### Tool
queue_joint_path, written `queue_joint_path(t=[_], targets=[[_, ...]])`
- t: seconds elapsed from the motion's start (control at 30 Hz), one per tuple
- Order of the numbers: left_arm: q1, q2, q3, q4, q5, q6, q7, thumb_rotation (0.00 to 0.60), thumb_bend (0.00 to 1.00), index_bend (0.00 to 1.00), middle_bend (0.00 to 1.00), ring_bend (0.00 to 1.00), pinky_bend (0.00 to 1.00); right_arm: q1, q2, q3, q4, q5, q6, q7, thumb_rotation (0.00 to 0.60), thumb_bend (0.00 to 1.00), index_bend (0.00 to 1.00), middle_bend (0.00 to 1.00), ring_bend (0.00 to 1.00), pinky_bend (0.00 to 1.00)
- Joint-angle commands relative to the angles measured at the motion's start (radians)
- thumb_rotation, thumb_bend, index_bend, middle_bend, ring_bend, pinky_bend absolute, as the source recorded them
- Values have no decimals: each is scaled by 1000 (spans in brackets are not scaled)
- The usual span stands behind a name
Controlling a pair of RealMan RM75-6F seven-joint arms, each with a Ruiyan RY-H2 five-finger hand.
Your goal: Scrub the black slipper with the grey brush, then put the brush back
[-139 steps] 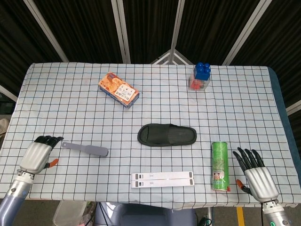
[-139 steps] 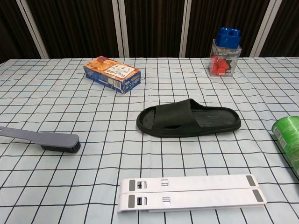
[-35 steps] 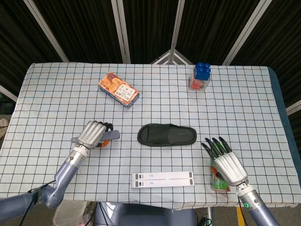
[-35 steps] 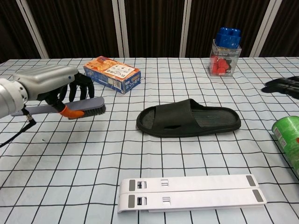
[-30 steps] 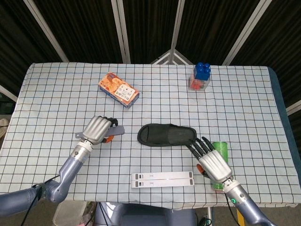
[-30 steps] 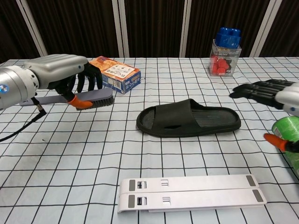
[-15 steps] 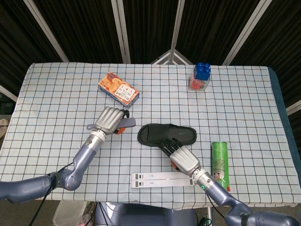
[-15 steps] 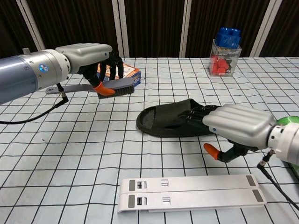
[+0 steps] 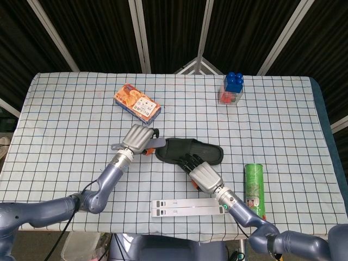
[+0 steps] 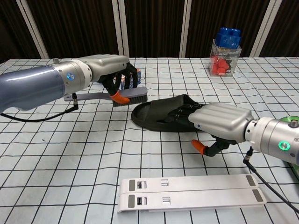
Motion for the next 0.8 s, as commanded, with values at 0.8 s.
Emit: queue_joint_path(t=[0.8], targets=[[-166, -211, -55, 232, 107, -53, -242, 600, 757, 607, 705, 604, 542, 23, 24, -60, -56, 41, 23, -45, 600, 676, 0, 0, 0, 98]])
